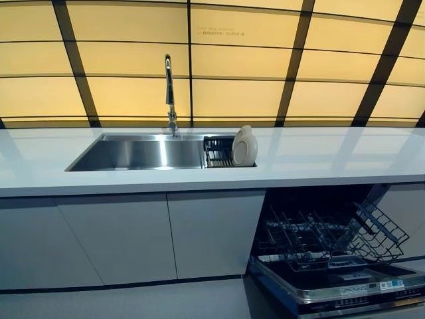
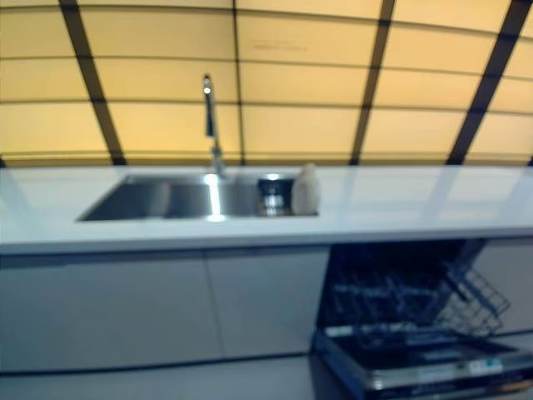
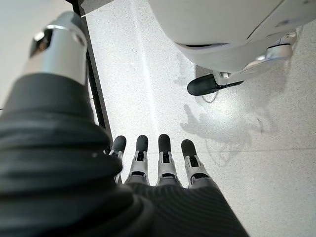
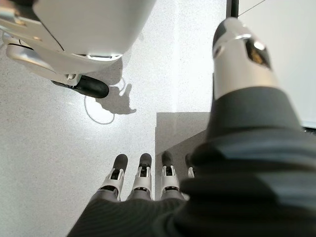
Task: Take plates into dishwasher
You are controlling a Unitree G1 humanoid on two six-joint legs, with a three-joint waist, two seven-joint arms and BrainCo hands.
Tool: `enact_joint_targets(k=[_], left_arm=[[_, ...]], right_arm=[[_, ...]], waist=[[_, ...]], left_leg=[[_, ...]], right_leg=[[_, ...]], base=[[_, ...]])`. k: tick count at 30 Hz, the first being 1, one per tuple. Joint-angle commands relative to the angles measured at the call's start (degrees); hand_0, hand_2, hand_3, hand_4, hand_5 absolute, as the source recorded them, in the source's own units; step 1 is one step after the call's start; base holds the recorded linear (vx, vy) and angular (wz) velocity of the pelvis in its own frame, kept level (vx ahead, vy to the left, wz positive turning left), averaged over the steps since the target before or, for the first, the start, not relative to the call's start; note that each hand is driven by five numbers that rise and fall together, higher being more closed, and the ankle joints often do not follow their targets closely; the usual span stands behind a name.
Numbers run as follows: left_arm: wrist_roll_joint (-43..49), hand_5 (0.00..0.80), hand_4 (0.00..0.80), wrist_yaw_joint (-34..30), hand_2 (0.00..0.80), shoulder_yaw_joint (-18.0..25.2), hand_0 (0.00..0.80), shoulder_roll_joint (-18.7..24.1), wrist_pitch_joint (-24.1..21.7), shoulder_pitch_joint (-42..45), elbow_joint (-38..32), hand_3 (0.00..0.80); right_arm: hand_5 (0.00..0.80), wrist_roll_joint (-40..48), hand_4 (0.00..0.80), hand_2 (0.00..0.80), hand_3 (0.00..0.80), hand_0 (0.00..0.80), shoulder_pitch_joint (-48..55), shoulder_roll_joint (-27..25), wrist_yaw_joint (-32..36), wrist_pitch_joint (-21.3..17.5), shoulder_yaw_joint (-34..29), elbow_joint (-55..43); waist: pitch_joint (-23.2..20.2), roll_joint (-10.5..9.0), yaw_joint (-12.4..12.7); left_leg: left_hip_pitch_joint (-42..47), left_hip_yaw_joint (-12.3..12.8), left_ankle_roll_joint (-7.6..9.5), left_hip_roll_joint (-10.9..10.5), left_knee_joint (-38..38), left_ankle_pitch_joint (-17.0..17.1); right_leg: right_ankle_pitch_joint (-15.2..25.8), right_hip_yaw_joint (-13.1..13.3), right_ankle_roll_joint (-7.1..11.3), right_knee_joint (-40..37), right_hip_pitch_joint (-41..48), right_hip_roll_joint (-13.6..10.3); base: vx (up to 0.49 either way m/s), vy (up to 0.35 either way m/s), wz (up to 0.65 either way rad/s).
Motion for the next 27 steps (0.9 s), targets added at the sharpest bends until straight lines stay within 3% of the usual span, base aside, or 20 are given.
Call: enact_joint_targets(k=[1,17,21,27], left_arm=[[0.4,0.000,0.000,0.4,0.000,-0.7,0.000,-0.9,-0.6,-4.9,2.5,0.000],[0.9,0.000,0.000,0.4,0.000,-0.5,0.000,-0.9,0.2,-4.8,2.7,0.000],[1.3,0.000,0.000,0.4,0.000,-0.6,0.000,-0.9,0.4,-4.8,2.6,0.000],[2.4,0.000,0.000,-0.2,0.000,-1.1,0.000,0.1,1.8,-4.3,1.2,0.000]], right_arm=[[0.000,1.2,0.000,0.000,0.000,0.000,-4.2,-0.1,-0.7,-0.9,-0.7,1.4],[0.000,1.1,0.000,0.000,0.000,0.000,-4.1,0.0,-0.5,-1.1,-0.6,1.1],[0.000,0.6,0.000,0.000,0.000,0.000,-4.3,-0.1,2.5,-1.4,-0.2,0.5],[0.000,2.7,0.000,0.000,0.000,0.000,-4.2,-1.7,5.0,-4.1,1.7,-8.2]], waist=[[1.7,0.06,0.9],[1.7,0.03,0.9],[1.9,-0.03,1.0],[2.2,-0.77,1.2]], left_leg=[[3.6,-0.4,2.75,-1.1,0.6,-4.5],[3.7,-0.4,2.81,-1.2,0.5,-4.6],[3.6,-0.5,2.83,-1.2,0.6,-4.5],[3.2,-0.6,2.81,-1.3,0.8,-4.4]], right_leg=[[5.8,0.0,2.66,1.1,-4.7,-2.7],[5.8,-0.2,2.72,1.1,-4.6,-2.8],[5.8,-0.2,2.69,1.2,-4.6,-2.8],[6.0,-0.5,2.89,1.5,-5.0,-2.8]], base=[[0.000,0.000,0.00],[0.000,0.000,0.00],[0.000,0.000,0.00],[0.000,0.000,0.00]])
